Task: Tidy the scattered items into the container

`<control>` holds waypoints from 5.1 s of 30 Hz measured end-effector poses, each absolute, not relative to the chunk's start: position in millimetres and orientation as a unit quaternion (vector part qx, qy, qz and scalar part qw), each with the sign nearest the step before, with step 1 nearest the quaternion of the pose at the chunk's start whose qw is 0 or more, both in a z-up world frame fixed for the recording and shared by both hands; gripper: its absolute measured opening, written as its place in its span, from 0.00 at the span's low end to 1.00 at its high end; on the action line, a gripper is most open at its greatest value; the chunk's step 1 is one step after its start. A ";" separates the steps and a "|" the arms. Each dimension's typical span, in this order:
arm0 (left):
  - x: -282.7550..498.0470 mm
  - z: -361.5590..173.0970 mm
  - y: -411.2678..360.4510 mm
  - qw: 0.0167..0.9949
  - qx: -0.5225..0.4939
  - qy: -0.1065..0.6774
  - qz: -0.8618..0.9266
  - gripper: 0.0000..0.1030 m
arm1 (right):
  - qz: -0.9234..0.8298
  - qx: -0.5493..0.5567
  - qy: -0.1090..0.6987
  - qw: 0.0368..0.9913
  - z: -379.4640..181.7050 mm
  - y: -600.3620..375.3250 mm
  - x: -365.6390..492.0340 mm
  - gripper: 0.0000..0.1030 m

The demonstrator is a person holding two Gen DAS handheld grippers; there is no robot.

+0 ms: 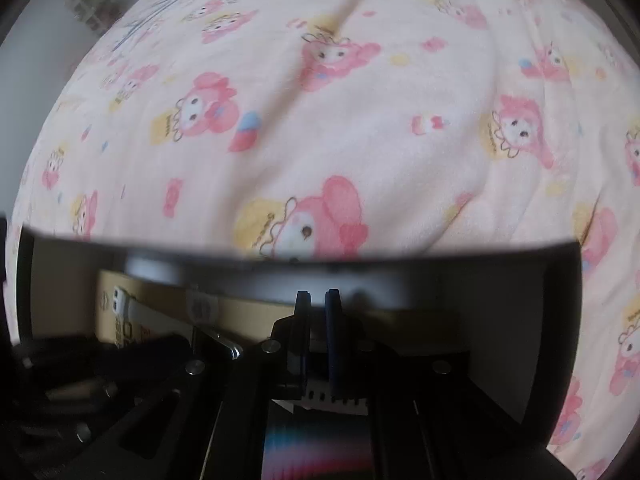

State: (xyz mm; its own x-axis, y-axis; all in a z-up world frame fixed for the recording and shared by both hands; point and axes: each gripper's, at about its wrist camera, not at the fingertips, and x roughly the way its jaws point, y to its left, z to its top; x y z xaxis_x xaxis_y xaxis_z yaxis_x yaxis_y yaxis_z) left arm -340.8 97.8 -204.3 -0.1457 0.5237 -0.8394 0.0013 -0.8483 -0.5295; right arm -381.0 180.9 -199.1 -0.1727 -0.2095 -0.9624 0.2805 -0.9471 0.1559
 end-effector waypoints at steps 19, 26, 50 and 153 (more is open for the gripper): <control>-344.2 -221.5 134.0 0.210 -0.651 -0.170 0.710 0.15 | -0.748 0.632 -0.013 0.200 -173.5 201.1 -326.1 0.05; -369.4 -227.1 115.9 0.211 -0.647 -0.222 0.699 0.15 | -0.762 0.621 0.003 0.185 -171.3 196.4 -346.7 0.05; -366.5 -221.6 51.7 0.193 -0.641 -0.217 0.711 0.14 | -0.775 0.613 0.028 0.154 -174.4 195.8 -348.9 0.05; -37.3 -48.6 -106.1 0.058 -0.450 -0.191 0.871 0.55 | -0.819 0.462 0.040 0.339 -48.7 36.6 -66.8 0.53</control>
State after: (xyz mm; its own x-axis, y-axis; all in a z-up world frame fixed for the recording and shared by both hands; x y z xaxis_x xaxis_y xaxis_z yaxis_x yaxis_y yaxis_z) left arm -37.3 -106.1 -48.6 -0.5892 0.2720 -0.7608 0.0706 -0.9207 -0.3839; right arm -66.8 36.6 -48.7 -0.3431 -0.5187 -0.7831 0.5923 -0.7665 0.2482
